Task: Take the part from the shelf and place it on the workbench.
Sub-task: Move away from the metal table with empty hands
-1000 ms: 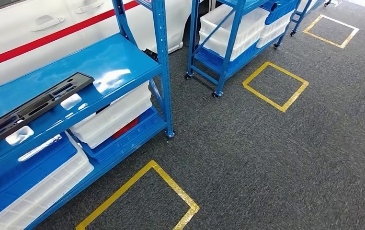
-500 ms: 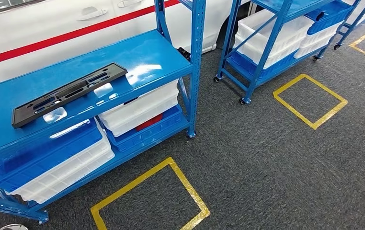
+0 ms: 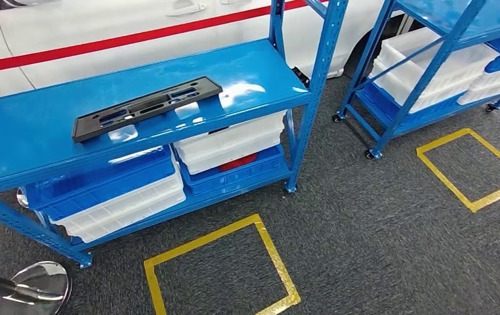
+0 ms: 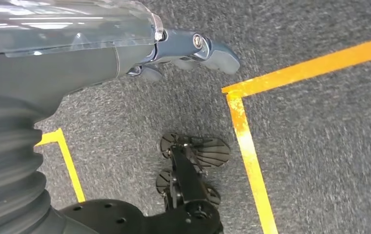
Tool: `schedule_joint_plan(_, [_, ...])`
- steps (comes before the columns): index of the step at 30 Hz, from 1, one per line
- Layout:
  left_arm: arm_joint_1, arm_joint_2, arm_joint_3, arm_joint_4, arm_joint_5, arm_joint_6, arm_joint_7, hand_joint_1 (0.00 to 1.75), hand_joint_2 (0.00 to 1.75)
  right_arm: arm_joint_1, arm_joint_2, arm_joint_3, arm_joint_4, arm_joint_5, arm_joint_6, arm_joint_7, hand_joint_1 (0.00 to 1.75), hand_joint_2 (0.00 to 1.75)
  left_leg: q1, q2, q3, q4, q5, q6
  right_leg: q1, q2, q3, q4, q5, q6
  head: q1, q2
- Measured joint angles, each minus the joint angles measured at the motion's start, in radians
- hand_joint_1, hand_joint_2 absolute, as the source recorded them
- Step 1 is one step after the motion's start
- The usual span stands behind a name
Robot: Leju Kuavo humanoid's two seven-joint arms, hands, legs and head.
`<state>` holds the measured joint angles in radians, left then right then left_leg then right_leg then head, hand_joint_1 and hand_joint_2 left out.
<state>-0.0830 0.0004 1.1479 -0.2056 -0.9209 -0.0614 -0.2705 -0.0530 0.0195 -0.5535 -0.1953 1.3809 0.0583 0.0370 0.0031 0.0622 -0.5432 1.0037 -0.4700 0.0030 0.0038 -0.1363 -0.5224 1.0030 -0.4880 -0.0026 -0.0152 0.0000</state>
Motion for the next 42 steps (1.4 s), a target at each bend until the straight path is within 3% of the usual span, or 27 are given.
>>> schedule_joint_plan(1, [0.003,0.000,0.000,0.000,0.000,0.000,0.000,0.00,1.75,-0.003,0.000,0.000,0.000,0.000,0.000,0.000,0.00,0.00,0.001,-0.010,0.000,-0.003,0.003,0.007,-0.003,0.005,0.001,0.004,-0.005,0.007,0.000,0.000])
schedule_joint_plan(3, [0.003,0.000,0.000,0.000,0.000,0.000,0.000,0.00,1.75,-0.003,0.000,-0.001,0.000,0.000,0.000,0.000,0.00,0.00,0.005,-0.032,0.001,-0.008,0.011,0.019,-0.008,0.059,-0.018,0.052,-0.042,0.019,0.000,0.000])
schedule_joint_plan(5, [-0.002,0.000,0.000,0.000,-0.001,0.000,0.000,0.00,1.75,0.000,0.000,-0.002,0.000,0.000,0.001,0.000,0.00,0.00,0.007,-0.056,-0.003,-0.009,0.017,0.027,-0.013,0.118,-0.076,0.176,-0.110,0.025,0.000,0.000])
schedule_joint_plan(6, [-0.004,0.000,0.000,0.000,-0.001,-0.001,-0.001,0.00,1.75,0.002,0.000,-0.002,0.000,0.000,0.001,0.000,0.00,0.00,0.007,-0.070,-0.005,-0.008,0.018,0.028,-0.014,0.127,-0.108,0.240,-0.135,0.026,0.000,0.000])
schedule_joint_plan(7, [-0.004,0.000,0.000,0.000,-0.002,-0.001,-0.001,0.00,1.75,0.003,0.000,-0.003,0.000,-0.001,0.001,0.000,0.00,0.00,0.006,-0.084,-0.006,-0.008,0.019,0.028,-0.016,0.131,-0.128,0.279,-0.141,0.027,0.000,0.000])
schedule_joint_plan(8, [-0.003,0.000,0.000,0.000,-0.003,-0.001,-0.001,0.00,1.75,0.004,0.000,-0.004,0.000,-0.003,0.001,0.000,0.00,0.00,0.006,-0.099,-0.006,-0.007,0.019,0.027,-0.017,0.132,-0.132,0.281,-0.126,0.027,0.000,0.000])
schedule_joint_plan(9, [-0.002,0.000,0.000,0.000,-0.004,-0.001,-0.001,0.00,1.75,0.005,0.000,-0.006,0.000,-0.005,0.000,0.000,0.00,0.00,0.007,-0.114,-0.004,-0.006,0.020,0.026,-0.018,0.136,-0.117,0.243,-0.093,0.025,0.000,0.000])
schedule_joint_plan(11, [-0.002,-0.001,0.000,0.000,-0.006,-0.002,-0.001,0.00,1.75,0.006,0.000,-0.012,0.000,-0.009,-0.005,0.000,0.00,0.00,0.006,-0.142,-0.003,-0.004,0.019,0.019,-0.021,0.172,-0.058,0.105,-0.017,0.020,0.000,0.000])
schedule_joint_plan(12, [-0.003,-0.002,0.000,0.000,-0.007,-0.002,-0.002,0.00,1.75,0.006,0.000,-0.015,0.000,-0.011,-0.007,0.000,0.00,0.00,0.005,-0.155,-0.005,-0.003,0.020,0.014,-0.022,0.191,-0.036,0.050,0.005,0.018,0.000,0.000])
schedule_joint_plan(14, [-0.003,-0.002,0.000,0.000,-0.009,-0.002,-0.003,0.00,1.75,0.004,0.000,-0.021,0.000,-0.017,-0.014,0.000,0.00,0.00,0.006,-0.175,-0.012,-0.002,0.022,0.001,-0.020,0.208,-0.021,0.009,0.012,0.014,0.000,0.000])
schedule_joint_plan(16, [0.001,-0.002,0.000,0.000,-0.010,-0.002,-0.004,0.00,1.75,0.000,0.000,-0.026,0.000,-0.027,-0.021,-0.001,0.00,0.00,0.010,-0.184,-0.018,-0.002,0.023,-0.013,-0.020,0.186,-0.020,0.003,0.016,0.004,0.000,0.000])
schedule_joint_plan(18, [0.004,-0.003,0.000,0.000,-0.011,-0.002,-0.007,0.00,1.75,0.001,0.002,-0.037,0.000,-0.047,-0.028,-0.001,0.00,0.00,0.009,-0.142,-0.039,0.039,-0.007,-0.021,-0.023,0.163,-0.018,-0.006,0.021,-0.011,0.000,0.000])
schedule_joint_plan(20, [0.001,-0.003,0.000,0.000,-0.011,-0.002,-0.010,0.00,1.75,0.005,0.003,-0.053,0.000,-0.066,-0.032,-0.001,0.00,0.00,0.010,-0.088,-0.091,0.156,-0.075,-0.027,-0.020,0.142,-0.019,-0.009,0.022,-0.020,0.000,0.000])
schedule_joint_plan(22, [0.000,-0.003,0.000,0.000,-0.011,-0.002,-0.012,0.00,1.75,0.007,0.003,-0.069,0.000,-0.077,-0.033,0.002,0.00,0.00,0.012,-0.073,-0.139,0.269,-0.120,-0.033,-0.017,0.123,-0.021,-0.008,0.021,-0.022,0.000,0.000])
schedule_joint_plan(23, [0.001,-0.003,0.000,0.000,-0.011,-0.002,-0.012,0.00,1.75,0.007,0.003,-0.076,0.000,-0.083,-0.034,0.010,0.00,0.00,0.013,-0.071,-0.139,0.281,-0.116,-0.035,-0.016,0.117,-0.021,-0.007,0.021,-0.022,0.000,0.000])
schedule_joint_plan(24, [0.002,-0.003,0.000,0.000,-0.010,-0.002,-0.013,0.00,1.75,0.006,0.003,-0.084,0.000,-0.091,-0.036,0.023,0.00,0.44,0.013,-0.070,-0.120,0.250,-0.093,-0.035,-0.016,0.112,-0.020,-0.006,0.021,-0.021,0.000,0.000])
schedule_joint_plan(27, [0.001,-0.002,0.000,0.000,-0.008,-0.002,-0.018,0.00,1.75,0.001,0.005,-0.116,0.000,-0.127,-0.038,0.076,0.00,1.75,0.011,-0.059,-0.010,0.051,-0.014,-0.024,-0.013,0.103,-0.017,-0.001,0.017,-0.013,0.000,0.000])
schedule_joint_plan(29, [0.000,-0.002,0.002,0.000,-0.003,-0.002,-0.020,0.00,1.75,0.000,0.005,-0.138,0.000,-0.144,-0.037,0.093,0.00,1.75,0.006,-0.053,0.014,-0.004,-0.007,-0.012,-0.011,0.100,-0.018,0.001,0.016,-0.003,0.000,0.000])
schedule_joint_plan(32, [0.003,-0.002,0.006,0.000,0.004,-0.002,-0.023,0.00,1.75,-0.002,0.004,-0.164,0.000,-0.158,-0.039,0.097,0.00,1.75,0.006,-0.057,0.016,-0.013,0.000,0.006,-0.012,0.105,-0.019,0.006,0.012,0.015,0.000,0.000])
schedule_joint_plan(33, [0.002,-0.002,0.008,0.000,0.006,-0.002,-0.024,0.00,1.75,-0.002,0.003,-0.171,0.000,-0.161,-0.039,0.098,0.00,1.75,0.009,-0.057,0.017,-0.017,0.005,0.012,-0.013,0.112,-0.029,0.029,-0.005,0.021,0.000,0.000])
schedule_joint_plan(36, [-0.001,-0.004,0.015,0.000,0.008,-0.003,-0.026,0.00,1.75,-0.001,0.003,-0.190,0.000,-0.168,-0.041,0.101,0.00,1.75,0.011,-0.058,0.014,-0.020,0.010,0.022,-0.018,0.129,-0.113,0.209,-0.102,0.033,0.000,0.000])
schedule_joint_plan(37, [-0.001,-0.004,0.018,0.000,0.009,-0.003,-0.026,0.00,1.75,0.000,0.003,-0.195,0.000,-0.168,-0.042,0.101,0.00,1.75,0.010,-0.059,0.012,-0.020,0.011,0.022,-0.019,0.130,-0.141,0.265,-0.121,0.036,0.000,0.000])
schedule_joint_plan(38, [0.000,-0.004,0.021,0.000,0.010,-0.003,-0.026,0.00,1.75,0.001,0.003,-0.198,0.000,-0.168,-0.044,0.101,0.00,1.75,0.010,-0.060,0.012,-0.019,0.010,0.022,-0.019,0.130,-0.153,0.288,-0.119,0.038,0.000,0.000])
schedule_joint_plan(39, [0.000,-0.005,0.023,0.000,0.011,-0.003,-0.026,0.00,1.75,0.001,0.002,-0.200,0.000,-0.168,-0.047,0.100,0.00,1.75,0.010,-0.063,0.012,-0.017,0.010,0.021,-0.021,0.130,-0.146,0.270,-0.097,0.038,0.000,0.000])
schedule_joint_plan(42, [-0.001,-0.008,0.026,0.000,0.018,-0.005,-0.026,0.00,1.75,0.002,-0.002,-0.203,-0.001,-0.166,-0.050,0.094,0.00,1.75,0.009,-0.071,0.015,-0.011,0.004,0.011,-0.024,0.136,-0.053,0.076,0.000,0.032,0.000,0.000])
